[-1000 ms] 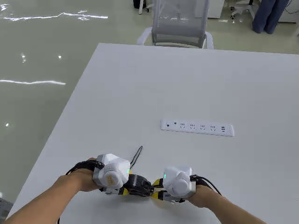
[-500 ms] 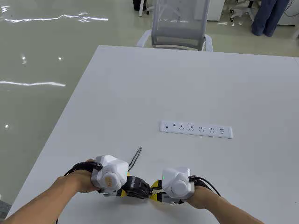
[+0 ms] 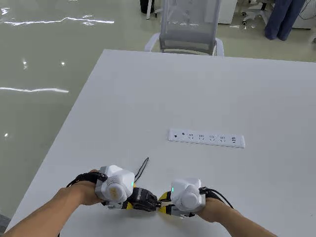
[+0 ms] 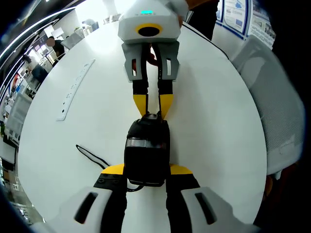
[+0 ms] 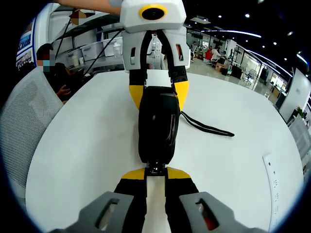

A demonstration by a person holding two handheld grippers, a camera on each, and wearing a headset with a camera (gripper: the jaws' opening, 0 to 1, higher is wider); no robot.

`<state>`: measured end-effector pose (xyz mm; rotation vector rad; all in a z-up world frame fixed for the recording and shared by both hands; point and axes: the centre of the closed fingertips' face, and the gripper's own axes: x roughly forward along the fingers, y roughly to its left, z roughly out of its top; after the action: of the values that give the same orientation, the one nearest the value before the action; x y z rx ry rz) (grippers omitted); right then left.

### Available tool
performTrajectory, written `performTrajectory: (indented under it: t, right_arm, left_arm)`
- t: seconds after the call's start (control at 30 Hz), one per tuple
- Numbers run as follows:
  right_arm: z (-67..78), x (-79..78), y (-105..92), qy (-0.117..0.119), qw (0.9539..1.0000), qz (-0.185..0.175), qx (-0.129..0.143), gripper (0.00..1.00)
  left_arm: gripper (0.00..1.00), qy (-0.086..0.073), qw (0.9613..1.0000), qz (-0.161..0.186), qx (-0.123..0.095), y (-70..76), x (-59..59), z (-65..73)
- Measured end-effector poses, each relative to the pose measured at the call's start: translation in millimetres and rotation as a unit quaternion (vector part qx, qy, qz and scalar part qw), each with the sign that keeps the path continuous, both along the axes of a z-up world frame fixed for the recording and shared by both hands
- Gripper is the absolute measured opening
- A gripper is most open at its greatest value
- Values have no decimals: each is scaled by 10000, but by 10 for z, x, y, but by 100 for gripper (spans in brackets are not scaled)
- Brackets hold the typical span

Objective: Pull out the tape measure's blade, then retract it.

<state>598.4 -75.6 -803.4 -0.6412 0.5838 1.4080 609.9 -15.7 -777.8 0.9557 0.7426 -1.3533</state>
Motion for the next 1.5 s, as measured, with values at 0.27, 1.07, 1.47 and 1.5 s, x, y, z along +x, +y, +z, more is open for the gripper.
performTrajectory:
  t: [0.27,1.07,1.47,1.5]
  right_arm:
    - [1,-10,-52,-6,10000,18,-40,11]
    - [14,-32,-191,9,9999,2,-113,11]
    - [14,-40,-279,-27,9999,5,-166,12]
    - [15,-38,-286,-25,9999,3,-168,12]
  left_arm:
    - [26,-2,10000,-9,13,-4,2,-3]
    - [26,-12,10000,4,42,9,-3,2]
    - [26,4,10000,1,41,4,-6,-3]
    - [26,4,10000,-1,42,3,-5,-3]
